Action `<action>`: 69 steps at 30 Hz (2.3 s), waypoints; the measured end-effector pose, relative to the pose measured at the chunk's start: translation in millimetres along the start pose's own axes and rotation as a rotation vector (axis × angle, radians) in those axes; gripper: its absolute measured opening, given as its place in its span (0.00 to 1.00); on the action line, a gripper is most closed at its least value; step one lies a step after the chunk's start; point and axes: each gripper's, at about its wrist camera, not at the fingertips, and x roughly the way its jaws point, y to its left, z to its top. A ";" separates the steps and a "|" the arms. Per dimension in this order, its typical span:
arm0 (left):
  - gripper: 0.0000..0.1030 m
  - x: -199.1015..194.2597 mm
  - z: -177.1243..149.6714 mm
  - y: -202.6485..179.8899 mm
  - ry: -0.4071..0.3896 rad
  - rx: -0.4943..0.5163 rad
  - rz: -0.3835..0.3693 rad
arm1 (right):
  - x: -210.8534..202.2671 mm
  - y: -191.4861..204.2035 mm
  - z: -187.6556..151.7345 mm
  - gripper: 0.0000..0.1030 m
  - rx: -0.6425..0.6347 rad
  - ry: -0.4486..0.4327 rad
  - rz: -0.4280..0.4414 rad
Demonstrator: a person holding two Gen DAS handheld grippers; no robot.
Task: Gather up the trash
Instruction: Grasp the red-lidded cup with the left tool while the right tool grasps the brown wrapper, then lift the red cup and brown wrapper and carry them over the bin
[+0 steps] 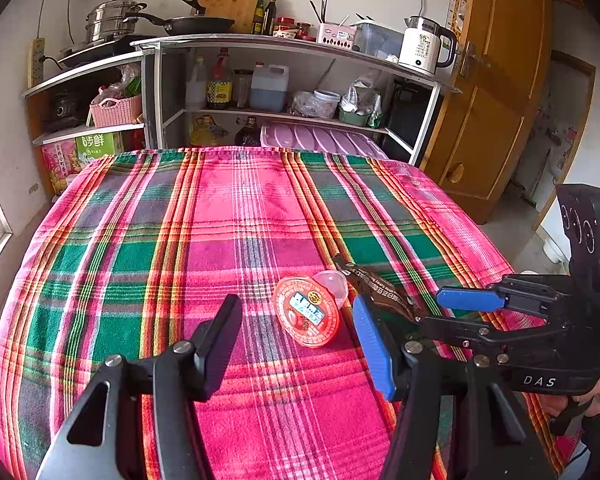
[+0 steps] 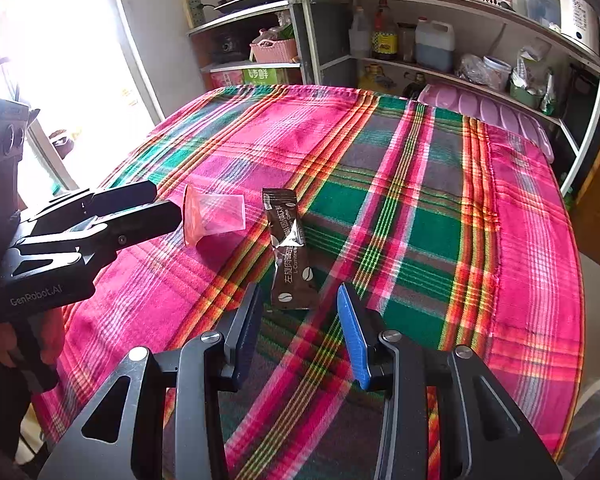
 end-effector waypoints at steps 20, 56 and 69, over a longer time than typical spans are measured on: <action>0.58 17.5 7.8 -5.2 0.038 0.030 -0.018 | 10.3 -5.3 5.6 0.24 -0.011 0.004 -0.016; 0.46 -39.3 -23.7 -108.5 -0.021 0.055 -0.106 | -134.5 -51.2 -79.1 0.24 0.179 -0.165 -0.092; 0.46 -60.4 -37.0 -182.9 -0.026 0.117 -0.202 | -192.4 -76.8 -137.5 0.24 0.279 -0.221 -0.140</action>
